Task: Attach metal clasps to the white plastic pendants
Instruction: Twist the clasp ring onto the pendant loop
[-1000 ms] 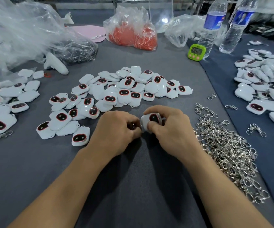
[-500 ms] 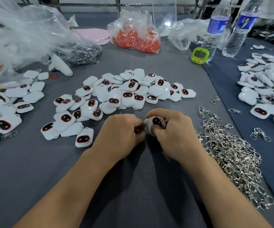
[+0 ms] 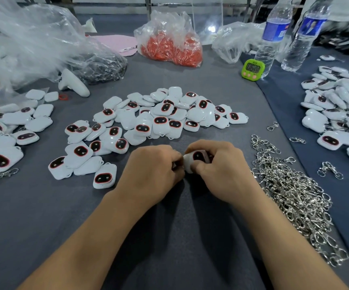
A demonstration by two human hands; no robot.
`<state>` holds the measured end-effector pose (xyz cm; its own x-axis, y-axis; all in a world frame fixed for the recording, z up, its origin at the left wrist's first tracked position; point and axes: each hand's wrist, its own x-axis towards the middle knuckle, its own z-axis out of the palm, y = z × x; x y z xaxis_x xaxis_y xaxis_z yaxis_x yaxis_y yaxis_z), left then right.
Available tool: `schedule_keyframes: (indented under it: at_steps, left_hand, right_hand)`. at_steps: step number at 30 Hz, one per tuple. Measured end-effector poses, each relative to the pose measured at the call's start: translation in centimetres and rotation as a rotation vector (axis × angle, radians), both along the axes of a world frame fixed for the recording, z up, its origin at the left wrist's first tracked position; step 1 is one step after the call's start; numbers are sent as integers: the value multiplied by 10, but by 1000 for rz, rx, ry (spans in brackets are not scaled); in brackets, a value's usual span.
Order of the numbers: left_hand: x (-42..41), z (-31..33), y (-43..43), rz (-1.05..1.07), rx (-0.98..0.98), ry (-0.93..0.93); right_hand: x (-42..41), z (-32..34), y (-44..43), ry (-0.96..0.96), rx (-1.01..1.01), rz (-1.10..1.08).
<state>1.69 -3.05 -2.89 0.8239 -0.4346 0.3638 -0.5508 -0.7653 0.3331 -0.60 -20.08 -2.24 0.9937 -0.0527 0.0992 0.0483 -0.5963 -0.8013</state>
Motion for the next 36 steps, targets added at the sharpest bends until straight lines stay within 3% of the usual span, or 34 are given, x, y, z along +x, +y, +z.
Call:
schedule_keyframes:
  at_steps: [4, 8, 14, 20, 23, 28, 30, 36]
  left_hand:
    - [-2, 1, -1, 39, -149, -40]
    - [1, 3, 1, 44, -506, 217]
    - [7, 5, 0, -20, -691, 421]
    - [7, 8, 1, -88, -767, 637]
    - [7, 10, 5, -91, -598, 570]
    - [3, 13, 12, -90, -193, 69]
    - [1, 10, 12, -80, -191, 12]
    - [10, 11, 6, -66, -716, 756]
  right_hand:
    - [3, -1, -1, 116, 309, -95]
    - [5, 6, -6, 228, 660, -77]
    - [3, 11, -10, 323, 839, -35]
    - [0, 11, -9, 313, 881, -7]
    - [-2, 9, -7, 262, 857, -16]
    - [-2, 5, 1, 235, 814, -22]
    - [-2, 6, 2, 254, 834, -25]
    - [-1, 11, -3, 351, 996, -43]
